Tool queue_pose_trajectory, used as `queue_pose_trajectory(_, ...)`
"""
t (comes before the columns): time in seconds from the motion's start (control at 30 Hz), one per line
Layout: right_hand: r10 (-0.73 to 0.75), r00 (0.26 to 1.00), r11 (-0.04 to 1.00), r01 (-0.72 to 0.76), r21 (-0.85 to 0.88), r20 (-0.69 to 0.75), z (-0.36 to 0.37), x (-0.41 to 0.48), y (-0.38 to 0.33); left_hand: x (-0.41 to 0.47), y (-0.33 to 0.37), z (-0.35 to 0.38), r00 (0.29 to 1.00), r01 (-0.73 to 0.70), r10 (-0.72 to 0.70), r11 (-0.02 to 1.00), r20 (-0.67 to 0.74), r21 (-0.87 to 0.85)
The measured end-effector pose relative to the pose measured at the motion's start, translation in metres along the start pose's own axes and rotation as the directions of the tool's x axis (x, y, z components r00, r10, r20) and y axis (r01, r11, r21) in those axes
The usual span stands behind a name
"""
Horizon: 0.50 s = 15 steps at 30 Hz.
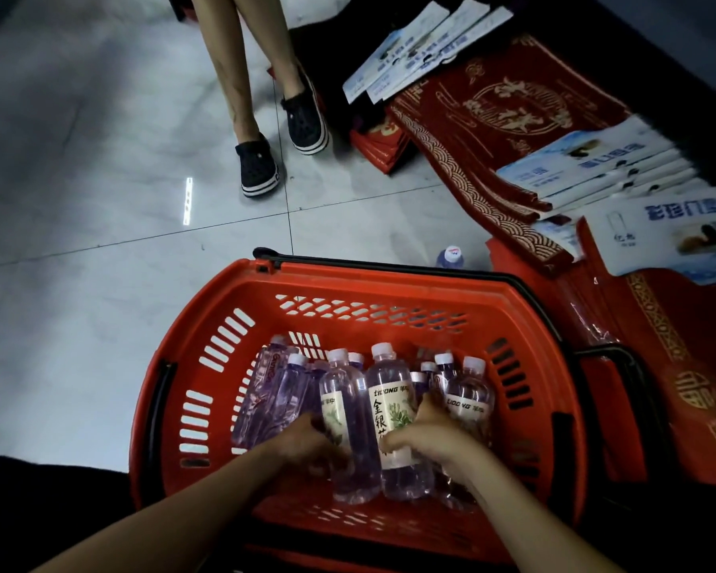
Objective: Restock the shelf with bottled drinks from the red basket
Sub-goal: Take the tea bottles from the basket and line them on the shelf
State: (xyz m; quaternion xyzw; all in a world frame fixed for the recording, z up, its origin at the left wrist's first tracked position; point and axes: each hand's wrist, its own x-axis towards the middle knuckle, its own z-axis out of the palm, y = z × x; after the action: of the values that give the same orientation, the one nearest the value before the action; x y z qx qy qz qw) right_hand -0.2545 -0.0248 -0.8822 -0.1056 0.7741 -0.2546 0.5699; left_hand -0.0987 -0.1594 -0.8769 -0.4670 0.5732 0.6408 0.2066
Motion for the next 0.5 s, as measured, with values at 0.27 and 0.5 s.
queue_pose_trajectory(0.27,0.008,0.983,0.987,-0.038,0.158,0.182,-0.001,-0.012,-0.001,-0.008,-0.001,-0.007,0.992,0.051,-0.021,0.970,0.126,-0.237)
queue_pose_trajectory(0.5,-0.119,0.982,0.953,0.072,0.293,0.146,-0.015,-0.034,-0.020,-0.029,0.024,-0.012,0.988,-0.148,0.154,0.951,0.004,-0.271)
